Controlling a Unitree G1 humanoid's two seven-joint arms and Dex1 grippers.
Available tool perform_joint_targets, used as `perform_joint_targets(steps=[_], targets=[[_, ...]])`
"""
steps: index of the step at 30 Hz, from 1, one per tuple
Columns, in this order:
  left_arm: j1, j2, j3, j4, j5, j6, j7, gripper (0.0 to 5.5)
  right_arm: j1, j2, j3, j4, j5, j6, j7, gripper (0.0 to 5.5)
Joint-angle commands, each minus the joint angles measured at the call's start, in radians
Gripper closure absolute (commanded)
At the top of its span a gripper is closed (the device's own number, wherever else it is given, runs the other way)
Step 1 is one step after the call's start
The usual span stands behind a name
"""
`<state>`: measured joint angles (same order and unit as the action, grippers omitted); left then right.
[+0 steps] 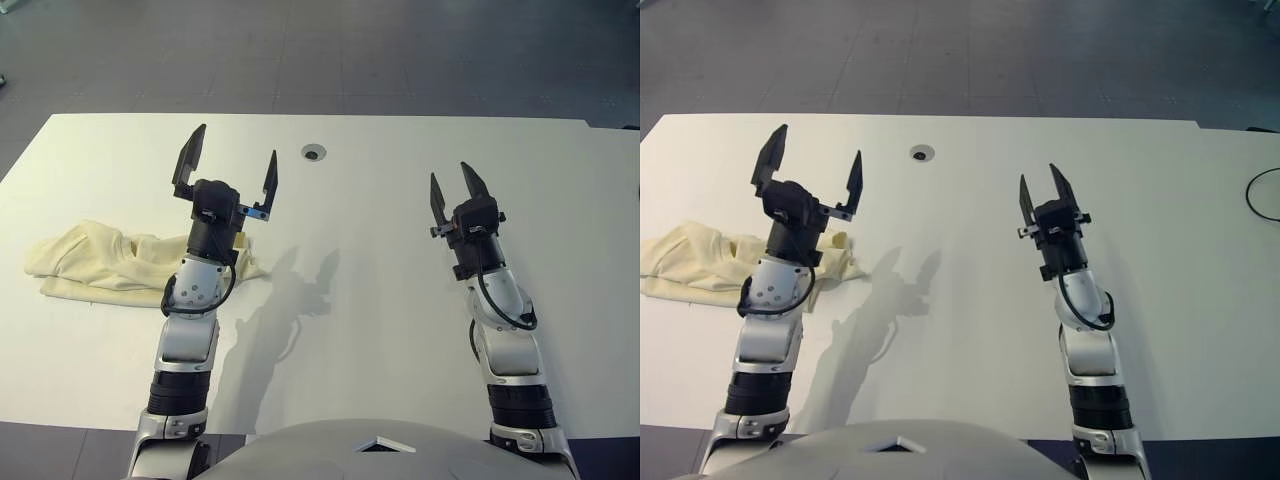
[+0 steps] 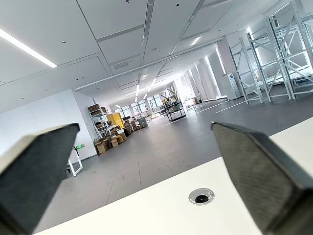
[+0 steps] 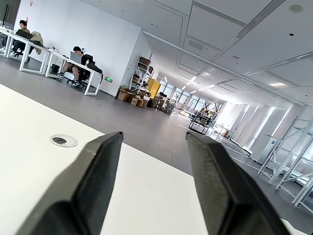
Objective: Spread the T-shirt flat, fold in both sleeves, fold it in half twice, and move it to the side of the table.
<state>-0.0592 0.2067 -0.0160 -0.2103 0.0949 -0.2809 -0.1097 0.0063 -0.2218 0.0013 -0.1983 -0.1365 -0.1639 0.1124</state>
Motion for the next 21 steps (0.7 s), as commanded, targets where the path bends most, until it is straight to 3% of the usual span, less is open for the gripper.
perform_joint_targets(steps=[1, 16, 21], targets=[[-0.007, -0.003, -0.002, -0.004, 0.005, 0.009, -0.003, 0.1, -0.002, -0.009, -0.006, -0.006, -0.002, -0.001, 0.003, 2.5], [-0.009, 0.0, 0.001, 0.007, 0.004, 0.002, -0.002, 0.1, -0.01, -0.009, 0.001, 0.009, -0.007, -0.01, -0.001, 0.3], [-0.002, 0.001, 0.002, -0.005, 0.002, 0.006, -0.003, 0.1, -0.006, -0.009, 0.001, -0.001, -0.005, -0.007, 0.0, 0.13]])
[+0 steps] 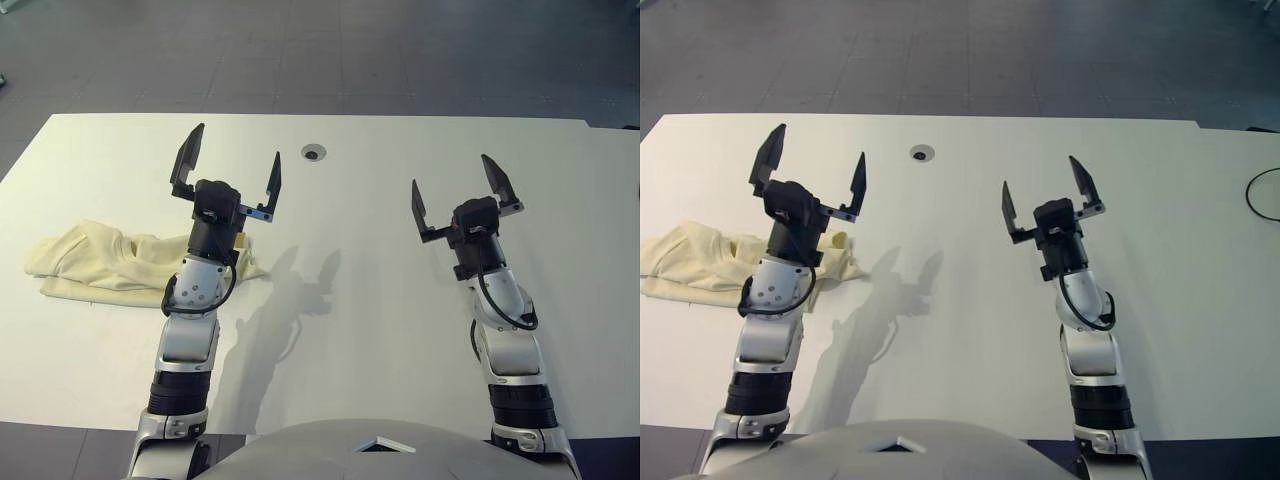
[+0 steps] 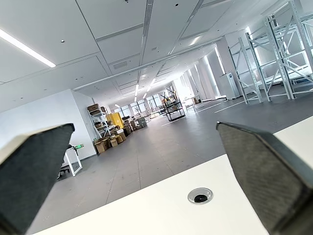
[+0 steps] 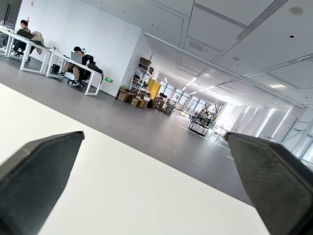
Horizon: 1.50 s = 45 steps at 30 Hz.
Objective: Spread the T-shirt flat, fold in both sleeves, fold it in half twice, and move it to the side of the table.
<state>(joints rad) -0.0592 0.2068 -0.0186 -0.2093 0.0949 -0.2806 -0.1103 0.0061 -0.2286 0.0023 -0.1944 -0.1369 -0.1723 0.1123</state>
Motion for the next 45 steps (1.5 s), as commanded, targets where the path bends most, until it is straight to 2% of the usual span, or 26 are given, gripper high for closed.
perform_joint_targets(steps=[1, 35, 38, 40, 45], targets=[[0.0, 0.001, 0.005, -0.009, 0.002, 0.006, -0.003, 0.1, -0.004, -0.002, 0.0, -0.007, -0.005, 0.002, 0.001, 0.13], [-0.01, -0.001, 0.002, -0.004, 0.003, 0.01, -0.003, 0.1, -0.003, -0.005, -0.007, -0.006, -0.006, 0.005, -0.001, 0.13], [-0.019, 0.012, 0.052, -0.002, -0.012, 0.078, 0.013, 0.1, 0.001, -0.002, -0.007, -0.012, -0.007, 0.008, -0.004, 0.13], [-0.015, 0.048, 0.127, -0.039, -0.009, 0.169, 0.028, 0.1, 0.004, 0.002, -0.002, -0.03, -0.005, 0.034, 0.001, 0.13], [-0.006, 0.227, 0.338, -0.015, 0.001, 0.258, 0.0, 0.1, 0.059, 0.008, 0.012, -0.137, 0.036, 0.136, 0.039, 0.13]])
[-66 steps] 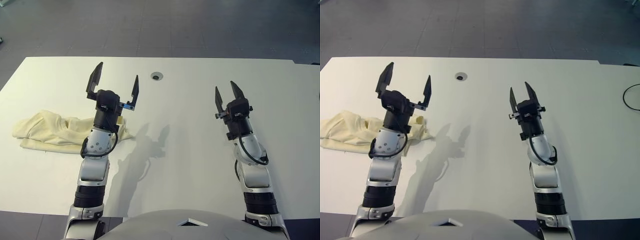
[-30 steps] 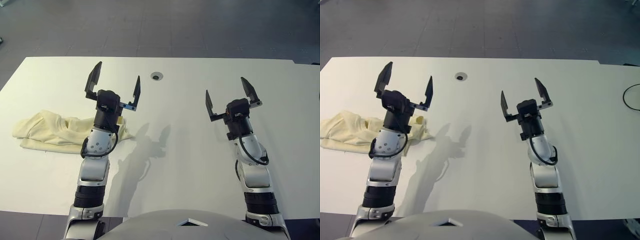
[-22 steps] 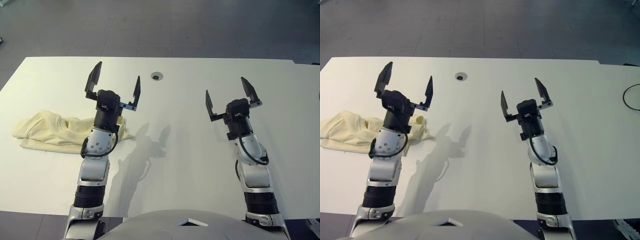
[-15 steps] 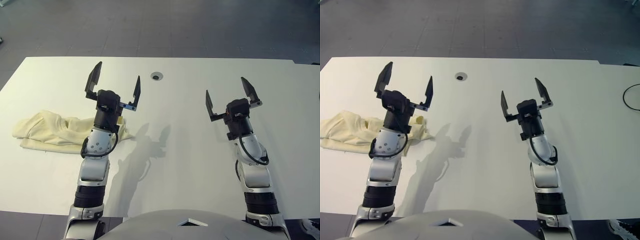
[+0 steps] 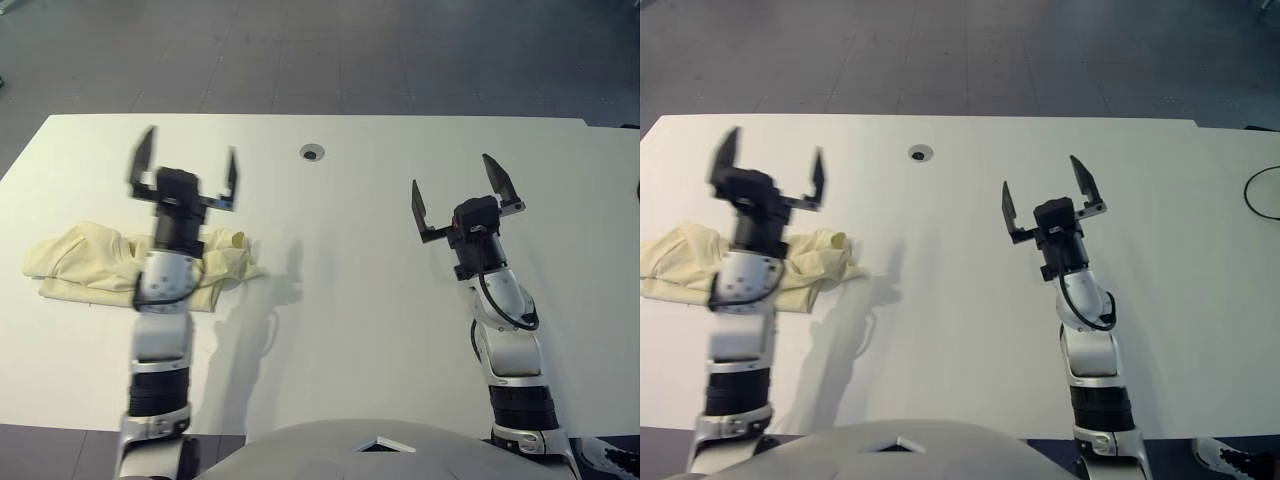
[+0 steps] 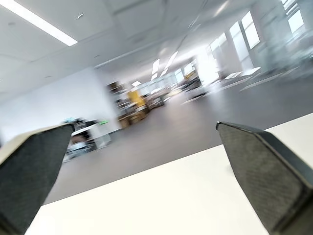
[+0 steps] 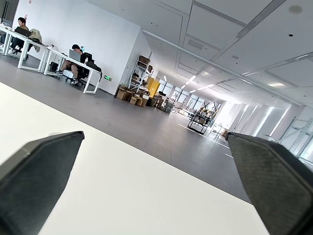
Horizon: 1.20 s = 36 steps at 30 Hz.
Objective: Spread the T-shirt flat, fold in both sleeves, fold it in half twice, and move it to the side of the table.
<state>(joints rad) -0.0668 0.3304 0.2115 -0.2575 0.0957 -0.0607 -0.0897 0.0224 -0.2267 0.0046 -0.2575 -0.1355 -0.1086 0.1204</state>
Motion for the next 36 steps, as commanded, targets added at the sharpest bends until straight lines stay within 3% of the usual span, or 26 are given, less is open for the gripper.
perform_joint_targets(steps=[1, 11, 18, 28, 36], targets=[[0.011, 0.125, 0.127, 0.051, -0.007, 0.04, -0.032, 0.1, 0.056, 0.013, 0.009, -0.096, 0.054, 0.095, 0.036, 0.13], [0.19, 0.356, 0.23, 0.362, 0.078, -0.067, -0.105, 0.1, 0.17, -0.008, 0.075, -0.297, 0.203, 0.325, 0.162, 0.13], [0.137, 0.431, 0.165, 0.604, 0.12, -0.165, -0.094, 0.1, 0.191, -0.04, 0.185, -0.363, 0.247, 0.473, 0.245, 0.13], [0.002, 0.498, 0.055, 0.847, 0.232, -0.241, 0.032, 0.1, -0.119, 0.034, 0.429, -0.193, 0.24, 0.679, 0.33, 0.13], [0.026, 0.541, -0.069, 0.893, 0.298, -0.17, -0.052, 0.1, -0.154, 0.064, 0.442, -0.174, 0.246, 0.687, 0.32, 0.13]])
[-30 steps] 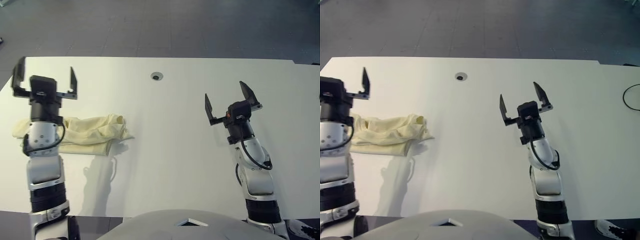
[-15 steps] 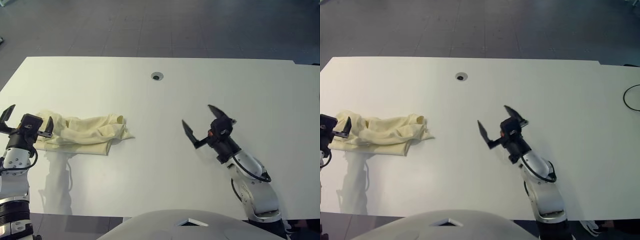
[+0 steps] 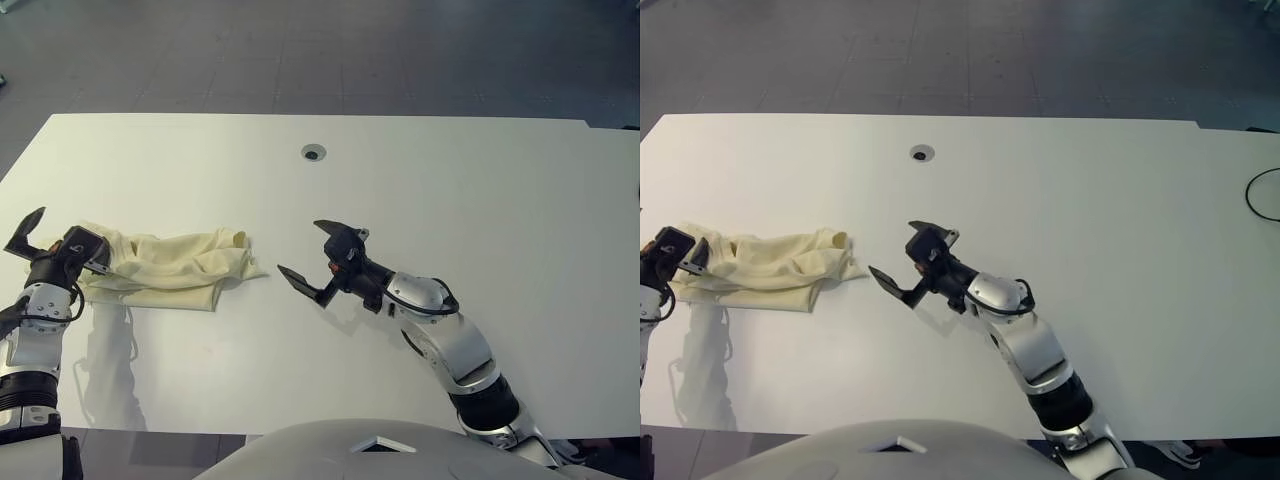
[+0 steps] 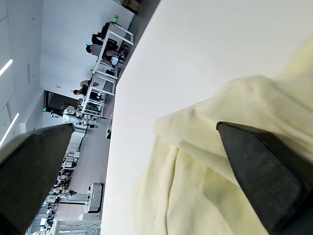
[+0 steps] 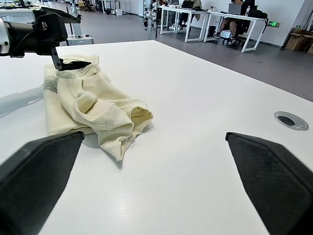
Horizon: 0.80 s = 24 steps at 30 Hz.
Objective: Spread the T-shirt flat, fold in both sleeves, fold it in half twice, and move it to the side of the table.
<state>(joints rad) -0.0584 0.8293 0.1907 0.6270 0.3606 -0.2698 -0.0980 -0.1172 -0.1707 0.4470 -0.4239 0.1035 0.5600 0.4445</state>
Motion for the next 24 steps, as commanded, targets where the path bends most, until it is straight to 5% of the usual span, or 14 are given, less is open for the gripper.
perform_joint_targets(steps=[1, 8, 13, 24], targets=[[0.025, 0.052, -0.065, 0.006, 0.047, 0.051, -0.053, 0.1, -0.015, 0.009, -0.001, -0.011, 0.011, 0.021, -0.004, 0.13], [0.091, 0.027, -0.109, -0.167, -0.032, 0.165, -0.225, 0.1, -0.013, 0.003, -0.003, -0.049, 0.022, 0.039, -0.004, 0.13], [0.144, -0.035, -0.109, -0.489, -0.126, 0.466, -0.347, 0.1, 0.006, -0.029, 0.002, -0.111, 0.052, 0.111, 0.02, 0.13], [0.152, -0.156, -0.187, -0.883, -0.207, 0.834, -0.406, 0.1, -0.003, -0.218, 0.119, -0.18, -0.043, 0.155, 0.068, 0.13]])
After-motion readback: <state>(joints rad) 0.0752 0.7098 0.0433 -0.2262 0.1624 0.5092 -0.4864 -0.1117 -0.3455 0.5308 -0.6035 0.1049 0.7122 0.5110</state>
